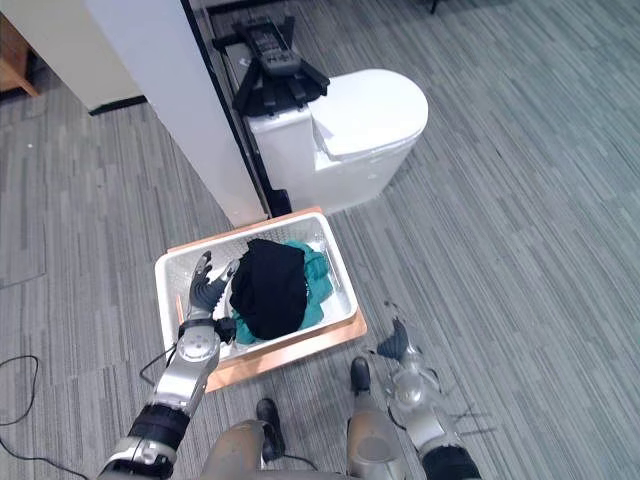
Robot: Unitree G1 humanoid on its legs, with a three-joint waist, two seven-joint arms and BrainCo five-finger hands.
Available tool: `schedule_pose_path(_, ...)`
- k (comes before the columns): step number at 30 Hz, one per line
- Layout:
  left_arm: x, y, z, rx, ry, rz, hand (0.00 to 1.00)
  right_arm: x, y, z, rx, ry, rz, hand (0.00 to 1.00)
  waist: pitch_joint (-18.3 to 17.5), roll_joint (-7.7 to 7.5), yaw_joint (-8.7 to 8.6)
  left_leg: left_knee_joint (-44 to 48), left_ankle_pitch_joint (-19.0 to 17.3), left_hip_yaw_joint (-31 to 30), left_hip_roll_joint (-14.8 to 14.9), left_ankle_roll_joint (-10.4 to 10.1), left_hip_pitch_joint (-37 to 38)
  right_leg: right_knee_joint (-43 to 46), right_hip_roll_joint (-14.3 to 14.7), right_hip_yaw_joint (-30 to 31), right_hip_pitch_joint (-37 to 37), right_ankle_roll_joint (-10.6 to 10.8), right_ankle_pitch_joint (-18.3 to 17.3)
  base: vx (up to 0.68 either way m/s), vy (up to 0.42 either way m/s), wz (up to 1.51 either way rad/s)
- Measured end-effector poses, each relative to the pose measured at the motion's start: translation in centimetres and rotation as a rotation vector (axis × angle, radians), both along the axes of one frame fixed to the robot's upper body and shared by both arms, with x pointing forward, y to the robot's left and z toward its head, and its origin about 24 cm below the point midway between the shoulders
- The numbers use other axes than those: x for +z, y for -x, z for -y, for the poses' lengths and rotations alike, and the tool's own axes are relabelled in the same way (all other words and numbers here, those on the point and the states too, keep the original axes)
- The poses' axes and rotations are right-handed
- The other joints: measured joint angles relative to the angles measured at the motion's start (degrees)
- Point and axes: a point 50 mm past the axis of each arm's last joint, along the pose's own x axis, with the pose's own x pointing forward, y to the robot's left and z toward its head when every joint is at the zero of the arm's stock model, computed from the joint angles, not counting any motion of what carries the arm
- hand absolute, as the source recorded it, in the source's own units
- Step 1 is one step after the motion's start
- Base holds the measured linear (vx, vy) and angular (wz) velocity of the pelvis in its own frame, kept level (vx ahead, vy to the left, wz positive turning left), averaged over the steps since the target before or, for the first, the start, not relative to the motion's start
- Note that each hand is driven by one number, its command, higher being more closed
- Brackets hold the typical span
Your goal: Tidy the bed and pick cloth on bed and put in laundry
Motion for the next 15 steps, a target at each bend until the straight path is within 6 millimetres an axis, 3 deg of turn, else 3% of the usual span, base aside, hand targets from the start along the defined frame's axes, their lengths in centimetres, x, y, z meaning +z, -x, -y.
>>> schedule_pose_path(4,-1.9,2.7,-1.4,0.061,0.096,-0.062,0.0,-2.5,2.6,1.4,-0.076,-0.009,-0.157,0.0,-4.3,0.2,1.05,-2.6,1.1,-0.6,-1.0,0.3,2.2,0.0,-0.3,-1.2,1.7,0.3,-1.5,0.0,-0.004,0.15)
schedule_pose_path(8,-4.2,5.7,-3.0,0.168,0.191,-0.149,0.0,-3.8,4.3,2.1,-0.194,-0.074,-0.22,0.0,-5.0,0.19,2.41,-4.4,2.3,-0.8,-1.8,0.4,3.3,0.0,-0.8,-1.2,1.8,0.5,-1.6,-0.05,0.001,-0.01)
schedule_pose_path(11,-7.7,9.7,-3.4,0.258,0.266,-0.312,0.0,-5.1,6.2,2.2,-0.315,-0.148,-0.293,0.0,-5.7,-0.13,2.58,-6.8,3.5,-0.4,-1.9,0.3,6.0,0.0,-1.0,-1.9,3.6,0.6,-1.7,-0.04,0.0,0.12)
schedule_pose_path(13,-10.3,13.5,-3.3,0.337,0.32,-0.463,0.0,-6.2,8.3,1.4,-0.388,-0.22,-0.361,0.0,-7.4,-1.18,3.24,-8.4,3.8,-0.3,-1.9,0.0,7.4,0.0,-1.2,-2.3,4.5,0.9,-2.5,-0.07,0.015,0.05)
schedule_pose_path(15,-11.5,15.5,-3.2,0.379,0.344,-0.543,0.0,-6.7,9.4,0.6,-0.418,-0.255,-0.389,0.0,-8.3,-1.91,3.93,-9.4,4.1,-0.2,-1.9,0.0,8.2,0.0,-1.2,-2.5,4.8,0.8,-2.9,0.0,0.0,0.0)
